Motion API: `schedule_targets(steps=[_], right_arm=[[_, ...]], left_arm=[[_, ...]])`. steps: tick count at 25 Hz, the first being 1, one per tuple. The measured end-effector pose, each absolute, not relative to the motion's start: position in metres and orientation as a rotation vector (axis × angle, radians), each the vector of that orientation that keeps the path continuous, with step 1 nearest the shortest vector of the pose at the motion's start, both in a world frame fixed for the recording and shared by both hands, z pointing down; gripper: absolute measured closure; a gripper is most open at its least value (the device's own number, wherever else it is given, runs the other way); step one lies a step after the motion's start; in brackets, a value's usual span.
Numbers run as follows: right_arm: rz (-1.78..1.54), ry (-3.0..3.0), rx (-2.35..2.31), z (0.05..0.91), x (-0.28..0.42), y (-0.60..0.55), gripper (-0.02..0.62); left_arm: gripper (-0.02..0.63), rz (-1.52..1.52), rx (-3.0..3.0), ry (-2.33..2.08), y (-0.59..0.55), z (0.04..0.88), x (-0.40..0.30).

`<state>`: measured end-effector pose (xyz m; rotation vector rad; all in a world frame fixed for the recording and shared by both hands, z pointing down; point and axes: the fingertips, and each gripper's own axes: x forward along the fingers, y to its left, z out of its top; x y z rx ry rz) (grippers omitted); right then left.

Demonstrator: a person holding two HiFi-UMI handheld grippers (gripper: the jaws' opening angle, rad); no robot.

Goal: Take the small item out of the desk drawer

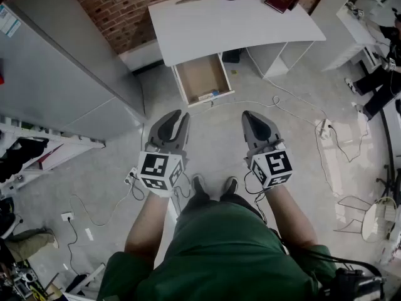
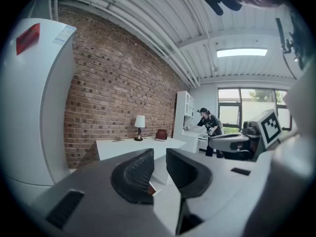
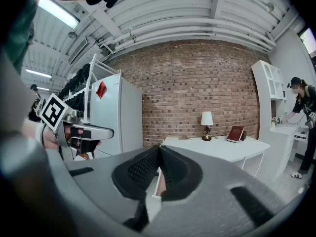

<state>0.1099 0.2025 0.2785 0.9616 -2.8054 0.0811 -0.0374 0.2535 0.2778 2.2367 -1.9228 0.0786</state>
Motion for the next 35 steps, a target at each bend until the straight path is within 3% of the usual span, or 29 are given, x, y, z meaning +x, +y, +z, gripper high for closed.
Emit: schedule_targets(steps=[20, 35], right_arm=[[0.065, -2.761, 1.082, 0.274, 0.052, 0.208, 0.592], [0.138, -2.809, 1.057, 0.291, 0.038, 0.134, 0.592]], left_arm=[[0.534, 0.077, 2.312, -1.83, 0.256, 0.288, -0.095], [0.534, 0.157, 2.289, -1.865, 0.192, 0.299, -0.104]])
